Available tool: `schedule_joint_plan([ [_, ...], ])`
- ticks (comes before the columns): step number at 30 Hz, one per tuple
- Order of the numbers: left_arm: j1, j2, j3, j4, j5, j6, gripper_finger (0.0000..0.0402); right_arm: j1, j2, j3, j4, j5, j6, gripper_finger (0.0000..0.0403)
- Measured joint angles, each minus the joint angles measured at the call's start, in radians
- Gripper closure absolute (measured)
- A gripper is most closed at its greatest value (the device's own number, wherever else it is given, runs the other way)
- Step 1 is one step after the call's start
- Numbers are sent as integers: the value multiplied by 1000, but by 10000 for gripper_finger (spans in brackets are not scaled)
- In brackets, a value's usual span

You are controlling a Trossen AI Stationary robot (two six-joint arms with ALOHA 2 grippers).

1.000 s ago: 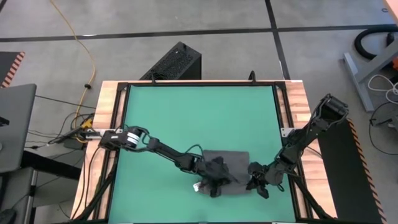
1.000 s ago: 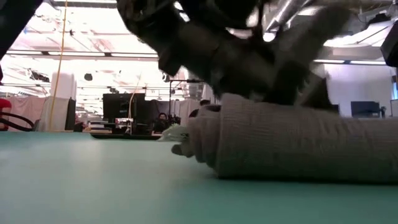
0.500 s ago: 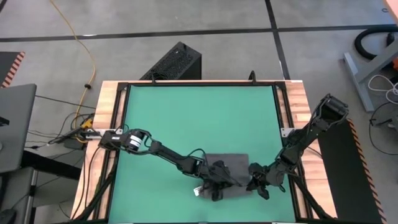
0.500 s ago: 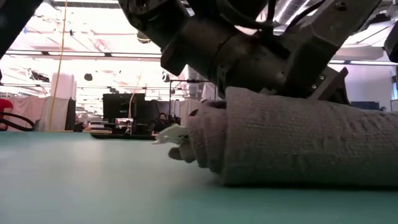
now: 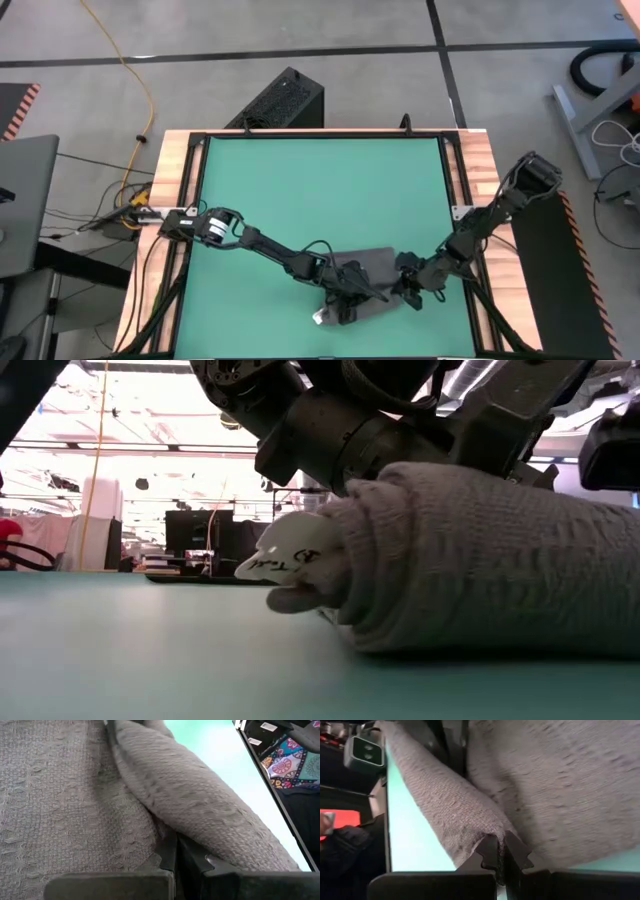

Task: Roll towel
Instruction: Roll the gray towel

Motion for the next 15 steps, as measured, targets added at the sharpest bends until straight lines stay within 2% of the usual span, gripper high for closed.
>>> schedule_joint_plan([
  [6,20,-7,0,-11,5,0,401,-32,-2,3,-100,-3,-7,381],
  [15,47,-122,-5,-160,-100,70,401,-33,-2,1,-191,-17,26,381],
])
